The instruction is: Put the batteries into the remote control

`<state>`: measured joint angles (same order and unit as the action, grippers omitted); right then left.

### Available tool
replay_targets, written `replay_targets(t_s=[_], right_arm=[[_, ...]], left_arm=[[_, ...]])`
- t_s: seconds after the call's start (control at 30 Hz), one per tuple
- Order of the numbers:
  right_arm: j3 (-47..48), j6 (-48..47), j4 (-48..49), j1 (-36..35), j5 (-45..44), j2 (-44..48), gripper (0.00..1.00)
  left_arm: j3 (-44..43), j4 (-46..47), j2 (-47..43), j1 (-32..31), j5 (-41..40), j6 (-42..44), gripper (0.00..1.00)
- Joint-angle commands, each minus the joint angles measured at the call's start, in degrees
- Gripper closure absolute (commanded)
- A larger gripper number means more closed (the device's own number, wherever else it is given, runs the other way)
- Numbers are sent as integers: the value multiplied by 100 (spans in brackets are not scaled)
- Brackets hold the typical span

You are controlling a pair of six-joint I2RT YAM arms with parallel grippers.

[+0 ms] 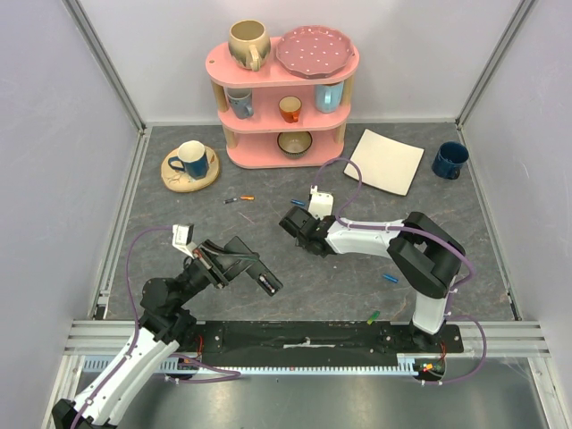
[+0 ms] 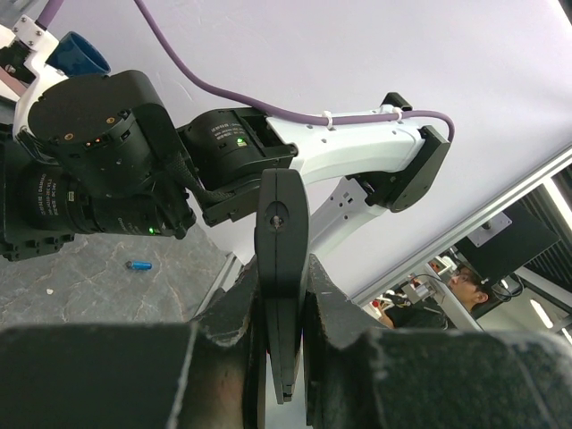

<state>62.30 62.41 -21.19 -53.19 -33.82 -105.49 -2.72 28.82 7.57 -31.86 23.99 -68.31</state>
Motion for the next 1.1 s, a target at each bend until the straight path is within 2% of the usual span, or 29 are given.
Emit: replay_targets(t_s=[0.0,0.17,0.27,0.3,0.37,0.4,0.5,0.53,0.63,0.67,0.73,0.8,0.9,1.07], right_arm=[[1,201,-140,-43,-19,-165,52],[-52,-18,-148,-60,-28,-51,55],[-43,-579,-131,-60,-54,160,53],[-52,-1138,8,-60,-28,282,53],[-17,-1677,71,-60,-19,389,53],[-8,-2384,141,-51,-19,528,53],[-34,-3487,449,-8,419,731,54],[-25,-4152,510,28,586,767,54],[1,-5042,581,282,1517,872,54],[-8,-5246,633,413,2137,890,54],[-8,-5728,642,467,2397,908,54],[53,-5933,581,494,2416,803,53],[142,-5767,519,643,2372,732,53],[1,-5179,1160,573,2521,943,43]], left_arm=[[615,98,-107,30,36,-156,98],[624,19,-177,30,45,-147,98],[624,-25,-230,30,45,-156,98],[624,-34,-230,30,27,-156,98],[615,-43,-239,30,44,-156,98],[615,-43,-247,30,45,-147,98],[606,-52,-239,30,36,-138,98],[597,-52,-239,30,36,-138,98],[571,-43,-221,30,71,-130,98],[554,-43,-213,30,71,-112,98],[527,-43,-195,30,97,-94,98],[510,-43,-169,30,124,-77,98],[527,18,-203,30,150,-94,98],[510,-69,-361,30,141,-94,98]])
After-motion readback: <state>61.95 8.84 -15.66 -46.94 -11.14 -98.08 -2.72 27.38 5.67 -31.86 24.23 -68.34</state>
